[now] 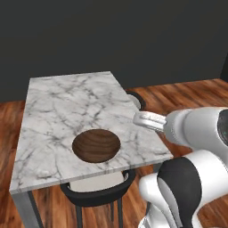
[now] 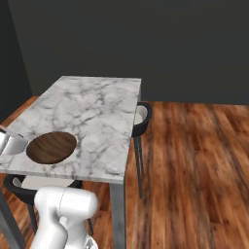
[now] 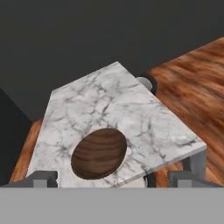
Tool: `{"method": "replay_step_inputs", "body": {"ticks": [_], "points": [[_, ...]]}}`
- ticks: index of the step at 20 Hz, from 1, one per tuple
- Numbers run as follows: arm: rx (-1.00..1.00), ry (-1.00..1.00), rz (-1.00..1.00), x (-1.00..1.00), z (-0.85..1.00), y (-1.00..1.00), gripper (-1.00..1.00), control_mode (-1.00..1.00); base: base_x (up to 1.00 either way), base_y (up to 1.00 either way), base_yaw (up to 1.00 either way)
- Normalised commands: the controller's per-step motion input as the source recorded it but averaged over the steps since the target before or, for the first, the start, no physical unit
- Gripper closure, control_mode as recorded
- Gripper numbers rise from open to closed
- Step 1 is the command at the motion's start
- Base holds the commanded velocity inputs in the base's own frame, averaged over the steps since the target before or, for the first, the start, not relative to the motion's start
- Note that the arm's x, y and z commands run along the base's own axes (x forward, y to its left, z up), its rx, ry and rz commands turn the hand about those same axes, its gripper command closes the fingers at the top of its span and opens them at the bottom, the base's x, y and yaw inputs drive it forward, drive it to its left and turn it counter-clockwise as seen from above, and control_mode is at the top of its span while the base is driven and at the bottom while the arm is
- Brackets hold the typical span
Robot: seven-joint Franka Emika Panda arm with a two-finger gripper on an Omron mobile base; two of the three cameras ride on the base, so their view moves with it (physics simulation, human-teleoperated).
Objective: Pick up the bowls from the cabinet and place each bowl in front of a stool on the dining counter.
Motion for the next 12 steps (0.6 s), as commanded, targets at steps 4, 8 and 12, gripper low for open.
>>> {"method": "replay_step_inputs", "body": {"ticks": [4,8,12], "points": [[0.18,-0.04,0.00,-0.52,0.74,-0.24,-1.00,-1.00,0.00,0.00,0.00],[0.00,-0.02,0.00,-0.01,0.00,0.00,-1.00,-1.00,0.00,0.00,0.00],[0.01,0.03,-0.01,-0.24,0.00,0.00,-1.00,1.00,-0.50,0.00,-0.16]]}}
